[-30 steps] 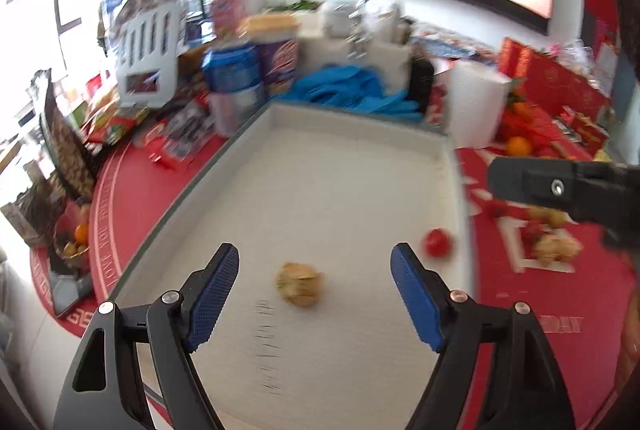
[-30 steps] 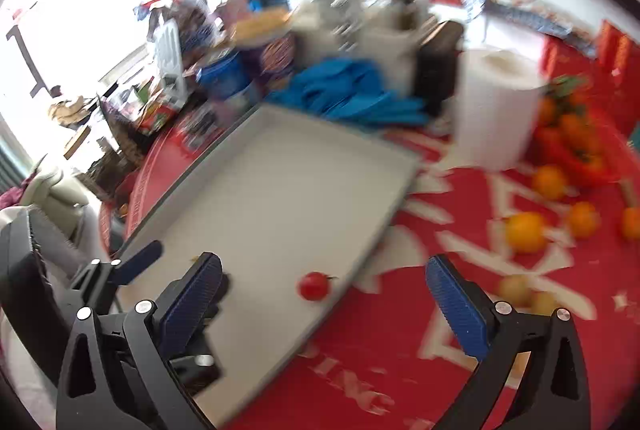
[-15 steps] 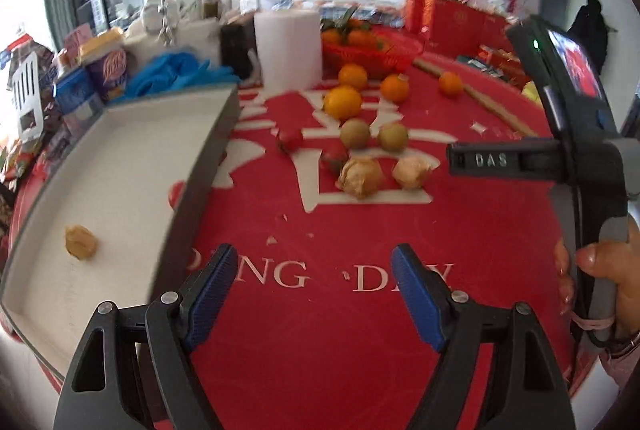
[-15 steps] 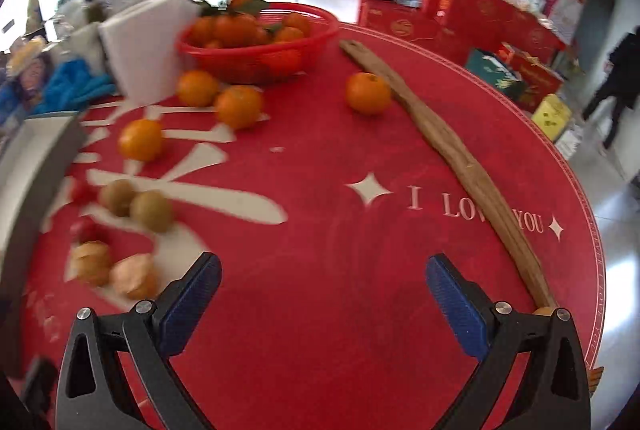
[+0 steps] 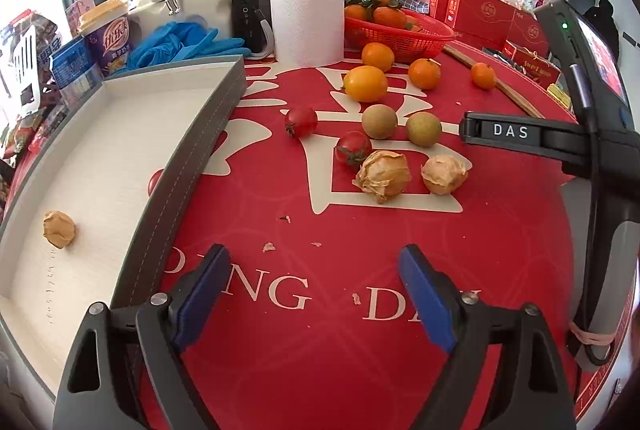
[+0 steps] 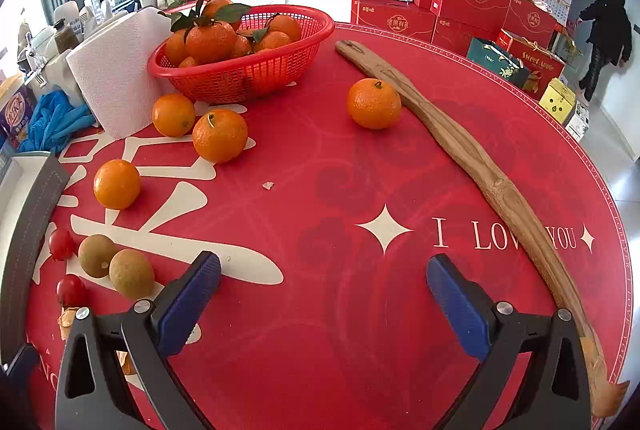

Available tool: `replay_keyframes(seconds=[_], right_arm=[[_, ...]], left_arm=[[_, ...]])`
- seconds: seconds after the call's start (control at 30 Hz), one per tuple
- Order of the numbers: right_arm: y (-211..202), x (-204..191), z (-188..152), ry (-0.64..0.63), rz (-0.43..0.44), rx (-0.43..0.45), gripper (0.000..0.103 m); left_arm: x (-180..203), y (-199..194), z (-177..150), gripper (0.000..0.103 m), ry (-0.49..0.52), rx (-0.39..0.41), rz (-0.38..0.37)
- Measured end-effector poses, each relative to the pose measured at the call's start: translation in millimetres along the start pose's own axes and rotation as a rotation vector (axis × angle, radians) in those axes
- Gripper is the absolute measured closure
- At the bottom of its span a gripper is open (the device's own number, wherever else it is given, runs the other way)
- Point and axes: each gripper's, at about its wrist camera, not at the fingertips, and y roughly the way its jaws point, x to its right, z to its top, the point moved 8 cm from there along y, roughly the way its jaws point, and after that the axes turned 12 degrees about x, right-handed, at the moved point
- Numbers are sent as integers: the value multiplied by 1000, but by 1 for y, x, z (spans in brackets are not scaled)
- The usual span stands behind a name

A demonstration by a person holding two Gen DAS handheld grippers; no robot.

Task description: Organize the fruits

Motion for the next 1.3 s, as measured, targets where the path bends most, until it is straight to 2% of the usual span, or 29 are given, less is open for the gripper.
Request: replay_keyframes(seconds=[0.3, 0.4, 1.3], right_arm=[[0, 1, 1, 0, 1, 0, 0], [0, 1, 1, 0, 1, 0, 0], [0, 1, 1, 0, 2, 1, 0]], left_arm=[[-1, 0, -1, 7, -7, -4, 18], [-5, 2, -2, 0, -27, -25, 31], [-5, 2, -3, 0, -30, -22, 39]])
